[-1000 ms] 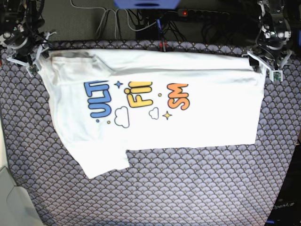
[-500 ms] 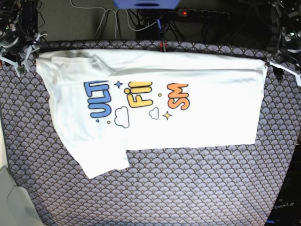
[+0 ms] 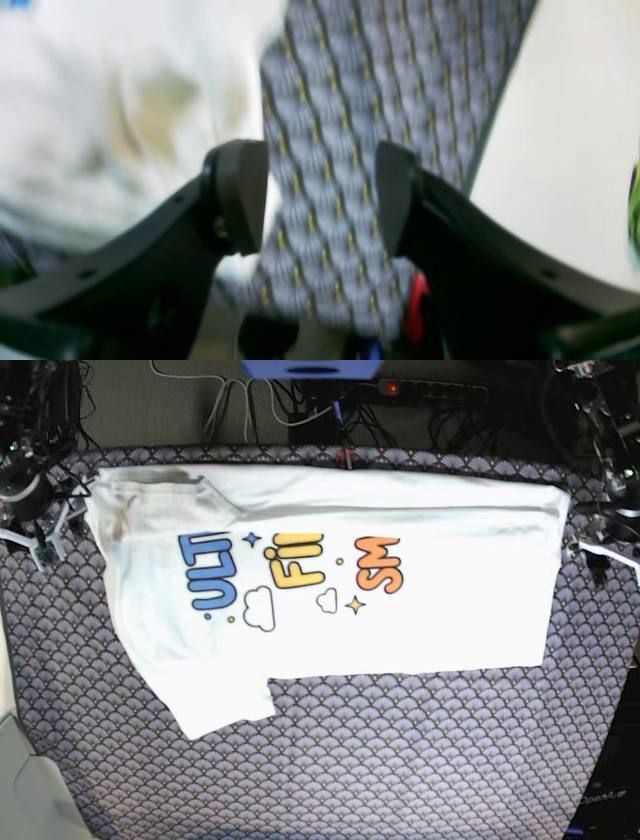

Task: Fold the T-shirt properly
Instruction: 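Open both grippers and release the shirt, then move both grippers to the hem edge of the shirt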

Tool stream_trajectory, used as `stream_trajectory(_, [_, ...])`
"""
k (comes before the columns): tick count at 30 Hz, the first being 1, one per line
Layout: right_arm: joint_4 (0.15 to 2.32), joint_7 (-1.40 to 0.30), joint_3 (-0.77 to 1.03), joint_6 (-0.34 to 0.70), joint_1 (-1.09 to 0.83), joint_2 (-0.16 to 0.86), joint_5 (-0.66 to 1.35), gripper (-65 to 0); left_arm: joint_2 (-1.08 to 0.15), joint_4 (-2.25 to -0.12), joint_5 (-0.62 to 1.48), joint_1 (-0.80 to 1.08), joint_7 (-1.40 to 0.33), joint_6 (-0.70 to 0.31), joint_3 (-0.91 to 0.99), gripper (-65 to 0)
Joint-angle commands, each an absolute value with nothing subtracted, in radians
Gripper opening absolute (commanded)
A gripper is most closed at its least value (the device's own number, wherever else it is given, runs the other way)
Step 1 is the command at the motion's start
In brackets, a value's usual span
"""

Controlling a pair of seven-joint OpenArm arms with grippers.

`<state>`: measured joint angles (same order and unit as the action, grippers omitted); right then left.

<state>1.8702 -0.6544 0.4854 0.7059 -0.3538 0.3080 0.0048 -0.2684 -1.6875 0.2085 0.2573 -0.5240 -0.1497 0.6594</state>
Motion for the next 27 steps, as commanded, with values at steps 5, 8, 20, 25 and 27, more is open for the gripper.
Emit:
stream_trajectory(5, [1.873,-0.639,0.389,0.698,-0.199,0.325,0.002,-26.9,-0.295,-1.649,0.209,0.122,-0.499,-0.140,0.613,-21.7])
stream_trajectory(8, [1.793,-0.639,0.332,0.698,-0.091,0.325,0.001,-26.1,-0.306,-1.566,0.171,0.035,-0.499,-0.140,0.556,-21.7])
stream_trajectory(20, [1.190,-0.628,0.176,0.698,0.349,0.380,-0.001,-26.1,-0.297,-1.159,0.041,-0.320,-0.486,-0.140,0.432,-21.7])
stream_trajectory(25, [1.012,-0.536,0.139,0.698,0.453,0.380,-0.001,-26.1,-0.295,-1.043,0.041,-0.390,-0.438,-0.137,0.429,-21.7])
stream_trajectory(27, [0.967,-0.507,0.134,0.698,0.467,0.380,-0.001,-26.1,-0.292,-1.027,0.041,-0.390,-0.403,-0.131,0.400,-21.7])
